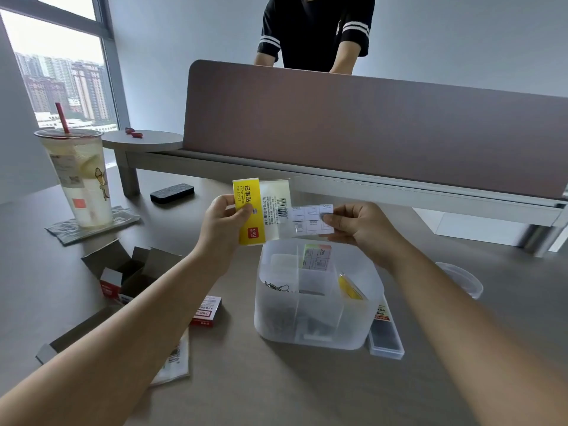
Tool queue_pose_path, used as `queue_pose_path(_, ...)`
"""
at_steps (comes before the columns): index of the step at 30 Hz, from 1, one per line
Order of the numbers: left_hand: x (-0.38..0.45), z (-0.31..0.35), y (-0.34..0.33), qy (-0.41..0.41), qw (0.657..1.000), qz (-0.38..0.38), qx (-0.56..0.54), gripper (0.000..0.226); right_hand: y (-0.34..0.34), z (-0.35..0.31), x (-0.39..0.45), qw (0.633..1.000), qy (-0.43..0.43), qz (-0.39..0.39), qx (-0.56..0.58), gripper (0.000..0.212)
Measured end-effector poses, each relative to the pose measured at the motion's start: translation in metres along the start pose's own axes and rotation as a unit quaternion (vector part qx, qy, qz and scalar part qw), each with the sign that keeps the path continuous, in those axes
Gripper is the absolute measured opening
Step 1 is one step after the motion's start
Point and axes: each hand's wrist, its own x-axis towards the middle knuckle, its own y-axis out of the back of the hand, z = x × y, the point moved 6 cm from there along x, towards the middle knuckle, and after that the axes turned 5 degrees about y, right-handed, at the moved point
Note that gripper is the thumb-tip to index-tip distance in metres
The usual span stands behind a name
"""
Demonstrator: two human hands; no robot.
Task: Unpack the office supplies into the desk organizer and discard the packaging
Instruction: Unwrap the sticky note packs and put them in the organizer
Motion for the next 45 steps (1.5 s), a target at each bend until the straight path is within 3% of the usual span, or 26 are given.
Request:
queue_pose_path(4, 0.003, -0.004, 0.002, 0.006, 1.000, 0.018, 0.004, 0.015, 0.010, -0.002, -0.001, 0.999, 0.006, 0.023, 0.028, 0.008)
queue_pose_path(11, 0.006, -0.005, 0.007, 0.017, 0.999, 0.038, 0.000, 0.012, 0.026, -0.010, 0.000, 0.997, 0.056, 0.035, -0.042, 0.009)
queue_pose_path(20, 0.005, -0.004, 0.008, 0.018, 0.999, 0.042, 0.012, 0.014, 0.018, -0.016, -0.001, 0.981, 0.073, -0.045, -0.171, 0.012)
queue_pose_path(26, 0.005, -0.002, 0.007, 0.016, 0.999, 0.039, 0.009, 0.007, 0.014, -0.018, 0.001, 0.975, 0.074, -0.058, -0.203, 0.018)
queue_pose_path(33, 0.007, -0.001, 0.009, 0.017, 0.999, 0.038, 0.009, 0.008, 0.014, -0.024, 0.006, 0.959, 0.046, -0.128, -0.247, 0.012)
queue_pose_path(45, 0.004, -0.007, 0.006, 0.035, 0.999, 0.027, 0.020, 0.008, -0.013, -0.001, 0.009, 0.949, 0.030, -0.142, -0.281, 0.013)
